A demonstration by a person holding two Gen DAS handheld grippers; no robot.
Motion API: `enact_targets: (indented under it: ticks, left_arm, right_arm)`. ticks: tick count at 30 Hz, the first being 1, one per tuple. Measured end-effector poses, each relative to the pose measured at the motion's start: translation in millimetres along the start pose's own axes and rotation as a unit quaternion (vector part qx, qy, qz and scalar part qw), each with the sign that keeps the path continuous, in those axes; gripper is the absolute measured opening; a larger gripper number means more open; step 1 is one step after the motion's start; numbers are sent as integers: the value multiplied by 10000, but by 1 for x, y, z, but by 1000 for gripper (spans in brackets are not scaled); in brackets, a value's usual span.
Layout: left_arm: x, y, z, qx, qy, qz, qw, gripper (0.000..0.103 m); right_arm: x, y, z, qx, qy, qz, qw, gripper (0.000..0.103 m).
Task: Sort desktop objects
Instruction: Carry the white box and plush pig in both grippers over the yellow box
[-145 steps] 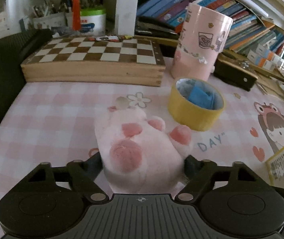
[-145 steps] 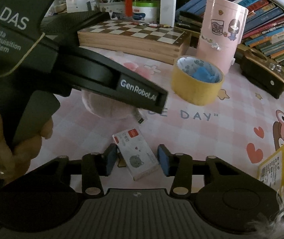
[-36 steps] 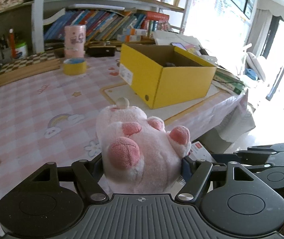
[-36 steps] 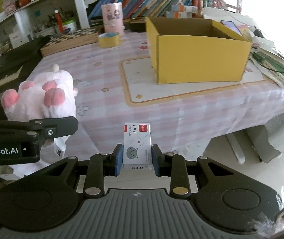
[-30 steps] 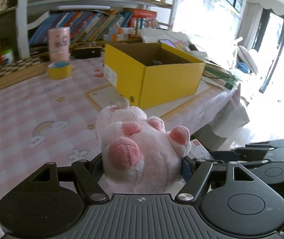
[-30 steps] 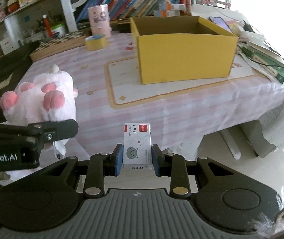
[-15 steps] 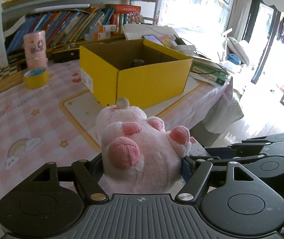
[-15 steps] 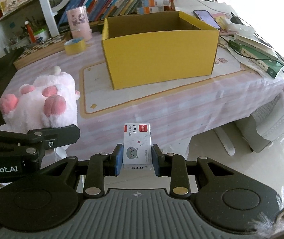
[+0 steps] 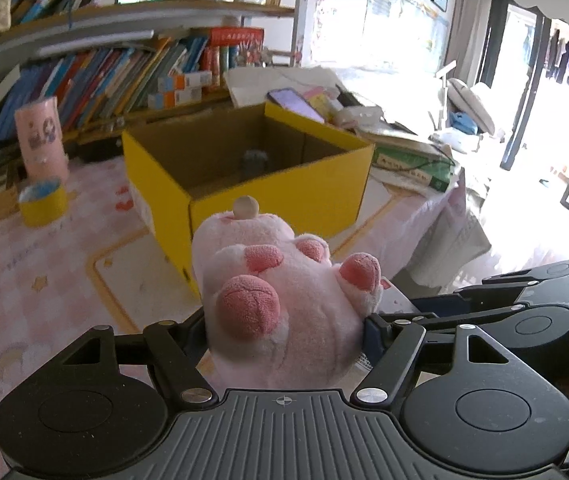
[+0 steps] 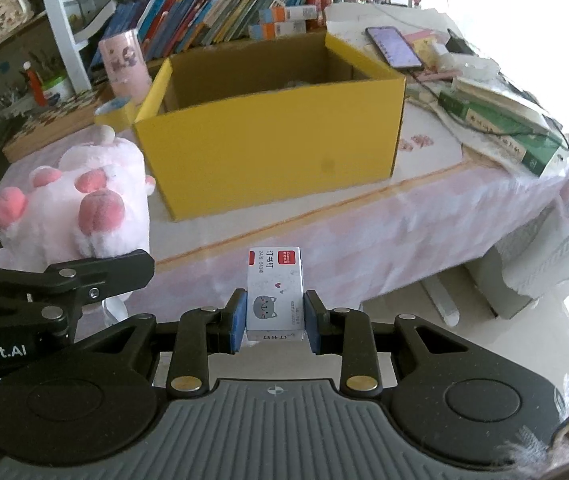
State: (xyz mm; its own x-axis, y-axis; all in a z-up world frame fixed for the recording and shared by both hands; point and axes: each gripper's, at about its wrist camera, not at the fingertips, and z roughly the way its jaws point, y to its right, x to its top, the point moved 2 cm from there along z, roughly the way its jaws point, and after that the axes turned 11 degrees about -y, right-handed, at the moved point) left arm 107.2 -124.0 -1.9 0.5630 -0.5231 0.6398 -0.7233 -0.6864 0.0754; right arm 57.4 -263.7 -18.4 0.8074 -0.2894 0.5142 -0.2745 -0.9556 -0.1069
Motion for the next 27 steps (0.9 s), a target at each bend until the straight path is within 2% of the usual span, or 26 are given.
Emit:
enact_targets:
  ticks: [6,15,23,27]
  left_arm:
    - [27,8,4,202,351,-3,9992,74]
    - [77,9,6,446,817,-231,9954,74]
    - [122,-5,23,962,1121,-400,9882,74]
    - [139,-10,46,1219,949,-285,9876,74]
  right_arm:
    - [28,25,-3,19,283,24,9996,28]
    - [89,61,-18,-63,1082,-291,9937,28]
    - [141,80,-4,142,1203,-573,9910,28]
    - [159,80,7,229,1193,-875,9887,28]
